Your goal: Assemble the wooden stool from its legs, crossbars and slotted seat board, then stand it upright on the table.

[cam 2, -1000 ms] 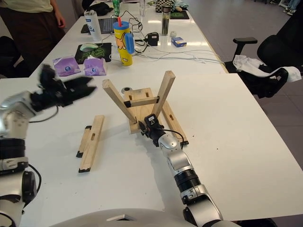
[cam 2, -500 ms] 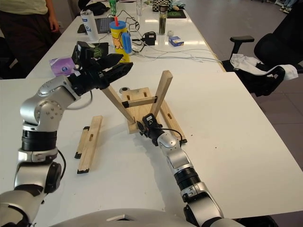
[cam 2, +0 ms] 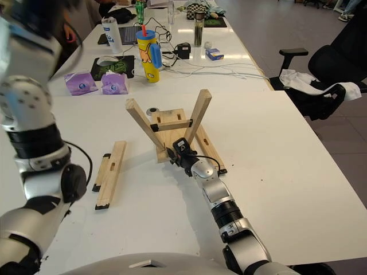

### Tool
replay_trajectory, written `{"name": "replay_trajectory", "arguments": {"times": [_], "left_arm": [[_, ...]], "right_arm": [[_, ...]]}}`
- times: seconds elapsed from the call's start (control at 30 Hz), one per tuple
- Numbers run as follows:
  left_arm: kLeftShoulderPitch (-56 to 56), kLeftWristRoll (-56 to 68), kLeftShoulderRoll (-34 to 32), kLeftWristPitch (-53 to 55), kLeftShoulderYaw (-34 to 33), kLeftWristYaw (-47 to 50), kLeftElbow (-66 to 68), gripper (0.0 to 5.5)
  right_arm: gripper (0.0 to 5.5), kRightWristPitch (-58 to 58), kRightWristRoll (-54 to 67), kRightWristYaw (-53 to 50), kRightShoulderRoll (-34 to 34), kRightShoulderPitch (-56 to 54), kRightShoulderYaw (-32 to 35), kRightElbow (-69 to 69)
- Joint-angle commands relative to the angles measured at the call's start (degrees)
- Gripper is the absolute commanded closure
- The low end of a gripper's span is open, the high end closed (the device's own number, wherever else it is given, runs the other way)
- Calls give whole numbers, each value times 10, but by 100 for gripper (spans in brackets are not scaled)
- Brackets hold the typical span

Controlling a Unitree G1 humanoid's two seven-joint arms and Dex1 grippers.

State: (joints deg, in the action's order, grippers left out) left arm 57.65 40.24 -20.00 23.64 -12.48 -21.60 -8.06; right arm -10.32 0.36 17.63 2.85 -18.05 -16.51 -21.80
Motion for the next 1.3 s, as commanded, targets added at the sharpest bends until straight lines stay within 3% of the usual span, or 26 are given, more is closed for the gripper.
{"name": "replay_trajectory", "arguments": {"times": [0.03,0.1,0.27,0.53,0.77,0.9,1.0,1.13,1.2,1.3], "left_arm": [[-295,-131,-4,94,193,33,45,221],[-401,-183,20,94,276,43,128,221],[-344,-215,63,29,243,70,192,221],[-239,-185,77,-105,89,121,28,221],[-306,-164,-15,-78,-26,90,-35,221],[-415,-111,-65,14,-55,7,2,221],[-488,-104,-154,54,-14,-150,34,221],[-557,-74,-251,90,7,-330,27,221],[-573,-46,-267,120,-8,-361,17,221],[-605,39,-305,213,-24,-426,-29,221]], "right_arm": [[367,-56,-24,0,5,34,-14,-69],[367,-51,-24,-1,1,21,-12,-85],[367,-46,-25,-5,5,3,-2,-116],[367,34,10,6,-2,8,31,-93],[367,17,12,39,-29,5,3,-28],[367,11,9,33,-46,-19,-2,-12],[367,10,22,59,-37,0,-5,56],[367,-63,59,103,42,94,25,273],[367,-99,80,122,70,121,35,336],[367,-167,169,229,184,174,85,427]]}}
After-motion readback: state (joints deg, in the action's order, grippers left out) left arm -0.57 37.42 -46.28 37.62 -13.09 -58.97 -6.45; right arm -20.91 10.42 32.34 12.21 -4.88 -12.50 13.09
